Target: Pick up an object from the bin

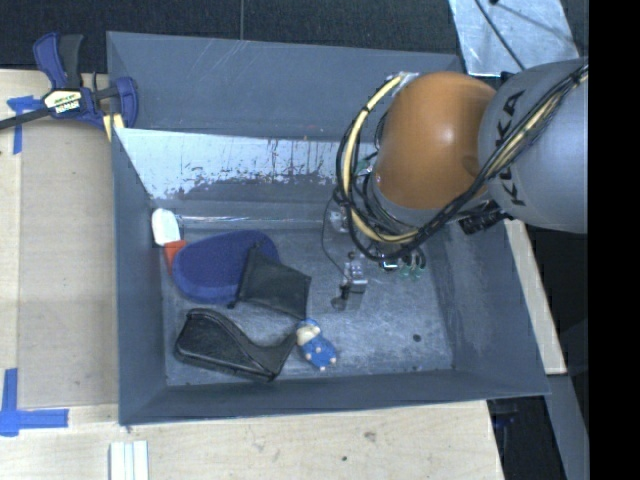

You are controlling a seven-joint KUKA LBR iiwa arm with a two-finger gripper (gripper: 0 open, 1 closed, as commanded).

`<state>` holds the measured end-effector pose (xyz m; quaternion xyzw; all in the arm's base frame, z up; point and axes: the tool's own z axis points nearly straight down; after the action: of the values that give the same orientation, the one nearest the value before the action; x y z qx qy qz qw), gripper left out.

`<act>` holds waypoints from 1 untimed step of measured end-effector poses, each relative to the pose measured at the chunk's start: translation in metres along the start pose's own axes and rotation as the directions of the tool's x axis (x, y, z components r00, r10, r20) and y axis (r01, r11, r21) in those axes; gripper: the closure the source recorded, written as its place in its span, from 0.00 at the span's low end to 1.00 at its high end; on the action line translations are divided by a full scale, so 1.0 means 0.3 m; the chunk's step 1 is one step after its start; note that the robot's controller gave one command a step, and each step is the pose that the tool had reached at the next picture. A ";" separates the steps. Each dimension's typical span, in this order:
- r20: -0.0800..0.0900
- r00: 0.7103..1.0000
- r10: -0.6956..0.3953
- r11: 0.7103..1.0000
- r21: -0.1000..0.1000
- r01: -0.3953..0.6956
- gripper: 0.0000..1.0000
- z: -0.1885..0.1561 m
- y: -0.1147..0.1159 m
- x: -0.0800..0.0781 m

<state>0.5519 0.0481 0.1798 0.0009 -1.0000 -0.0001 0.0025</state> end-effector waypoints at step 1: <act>0.000 0.988 -0.153 0.988 0.003 0.153 0.00 0.314 0.215 0.094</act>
Offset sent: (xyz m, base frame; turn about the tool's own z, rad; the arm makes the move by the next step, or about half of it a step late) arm -0.0281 0.0645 -0.0926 -0.1499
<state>0.5230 0.1125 0.0857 0.0775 -0.9970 0.0010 0.0022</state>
